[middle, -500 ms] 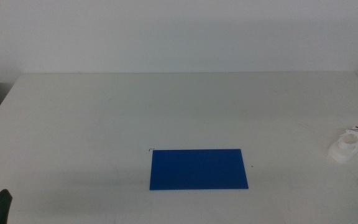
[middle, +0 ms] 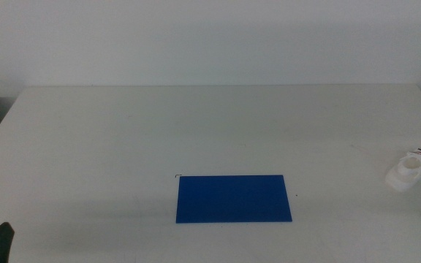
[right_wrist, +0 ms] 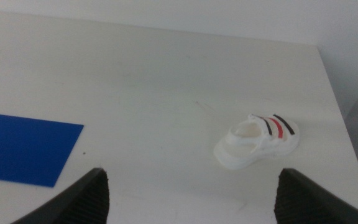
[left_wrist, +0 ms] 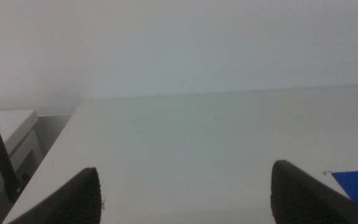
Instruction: Use one arm to grab the shoe from the table and place it on the mat.
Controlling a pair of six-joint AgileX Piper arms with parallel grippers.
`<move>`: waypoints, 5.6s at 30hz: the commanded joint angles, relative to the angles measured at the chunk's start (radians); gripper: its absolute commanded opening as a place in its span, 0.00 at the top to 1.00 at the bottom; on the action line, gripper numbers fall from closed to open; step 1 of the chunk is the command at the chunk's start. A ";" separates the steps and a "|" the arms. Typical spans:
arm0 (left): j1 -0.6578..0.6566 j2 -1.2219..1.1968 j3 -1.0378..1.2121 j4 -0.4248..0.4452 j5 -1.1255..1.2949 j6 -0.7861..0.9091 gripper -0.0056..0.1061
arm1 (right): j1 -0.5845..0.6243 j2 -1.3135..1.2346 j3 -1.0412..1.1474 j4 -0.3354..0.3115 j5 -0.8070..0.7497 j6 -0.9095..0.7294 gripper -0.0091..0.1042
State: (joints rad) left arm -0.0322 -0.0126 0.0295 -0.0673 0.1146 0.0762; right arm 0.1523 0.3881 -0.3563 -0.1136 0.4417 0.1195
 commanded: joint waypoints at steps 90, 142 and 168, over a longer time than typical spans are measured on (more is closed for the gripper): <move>-0.005 -0.010 0.007 -0.010 -0.082 -0.005 0.11 | -0.227 1.614 -1.206 -0.089 0.626 1.012 0.13; -0.005 -0.010 0.007 -0.010 -0.082 -0.005 0.11 | 0.511 1.568 -1.396 -0.072 0.807 1.538 0.95; -0.005 -0.010 0.007 -0.010 -0.082 -0.005 0.11 | 0.511 1.568 -1.397 -0.084 0.808 0.081 0.95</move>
State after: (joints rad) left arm -0.0322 -0.0126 0.0295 -0.0673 0.1146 0.0762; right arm 0.6631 2.0234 -1.7228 -0.1781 1.2189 0.2661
